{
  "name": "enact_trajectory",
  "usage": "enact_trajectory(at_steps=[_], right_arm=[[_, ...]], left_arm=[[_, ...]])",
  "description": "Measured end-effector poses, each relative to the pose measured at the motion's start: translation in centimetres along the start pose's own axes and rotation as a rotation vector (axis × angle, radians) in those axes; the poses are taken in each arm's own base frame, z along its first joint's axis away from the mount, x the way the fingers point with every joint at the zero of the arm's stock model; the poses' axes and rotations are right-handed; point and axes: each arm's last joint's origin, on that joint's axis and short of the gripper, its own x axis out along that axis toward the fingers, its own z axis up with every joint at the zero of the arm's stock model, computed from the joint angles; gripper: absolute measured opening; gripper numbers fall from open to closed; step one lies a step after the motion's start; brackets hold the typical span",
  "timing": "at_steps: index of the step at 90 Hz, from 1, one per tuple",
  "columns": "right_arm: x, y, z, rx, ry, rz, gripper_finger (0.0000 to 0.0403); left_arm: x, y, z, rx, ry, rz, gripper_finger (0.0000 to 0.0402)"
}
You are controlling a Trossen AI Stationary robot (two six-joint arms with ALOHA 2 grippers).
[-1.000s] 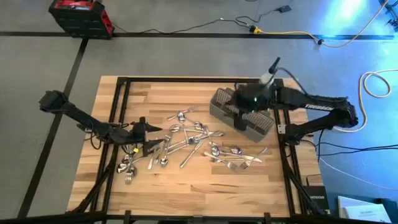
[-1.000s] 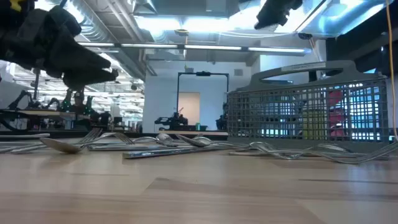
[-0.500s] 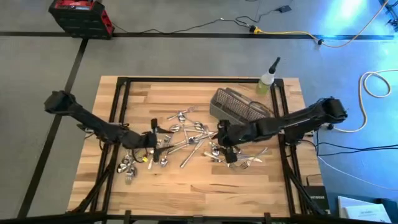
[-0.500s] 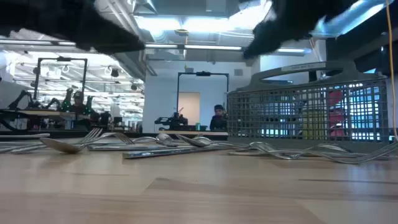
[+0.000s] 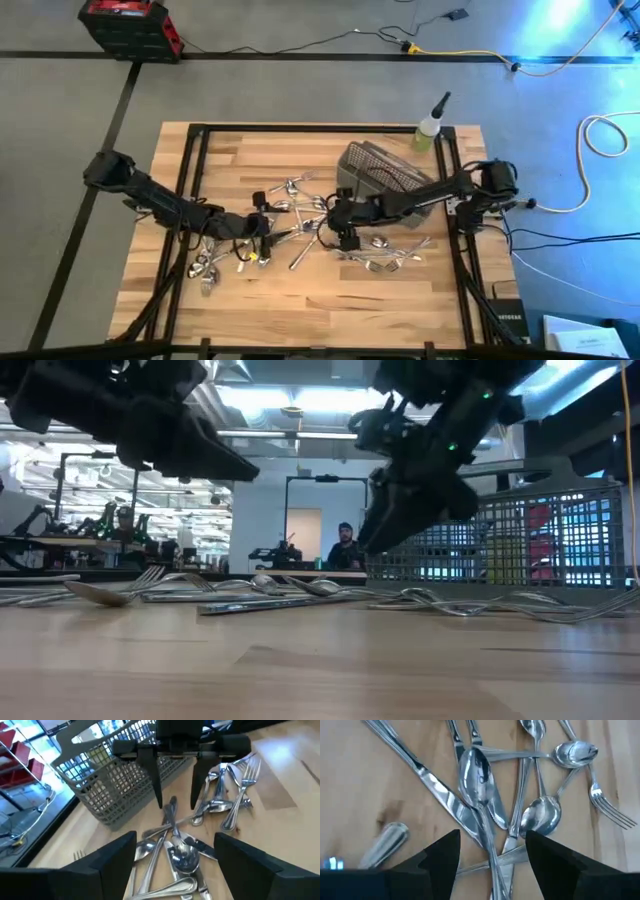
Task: Sort silverware
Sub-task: Put the silver spoon into the gray silverware organizer
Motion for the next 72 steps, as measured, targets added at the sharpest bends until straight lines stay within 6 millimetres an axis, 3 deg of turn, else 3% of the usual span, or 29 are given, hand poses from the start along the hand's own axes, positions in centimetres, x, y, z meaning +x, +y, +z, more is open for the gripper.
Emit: enact_trajectory(at_steps=[42,72], right_arm=[[1.1,-2.0,-0.5,0.06,0.024,0.103,0.0119],[2.4,-2.2,-0.3,0.041,0.02,0.122,0.0112]], left_arm=[[0.2,0.2,-0.6,0.06,0.05,0.004,0.0254],[0.7,1.1,-0.7,0.071,0.062,0.024,0.0254]])
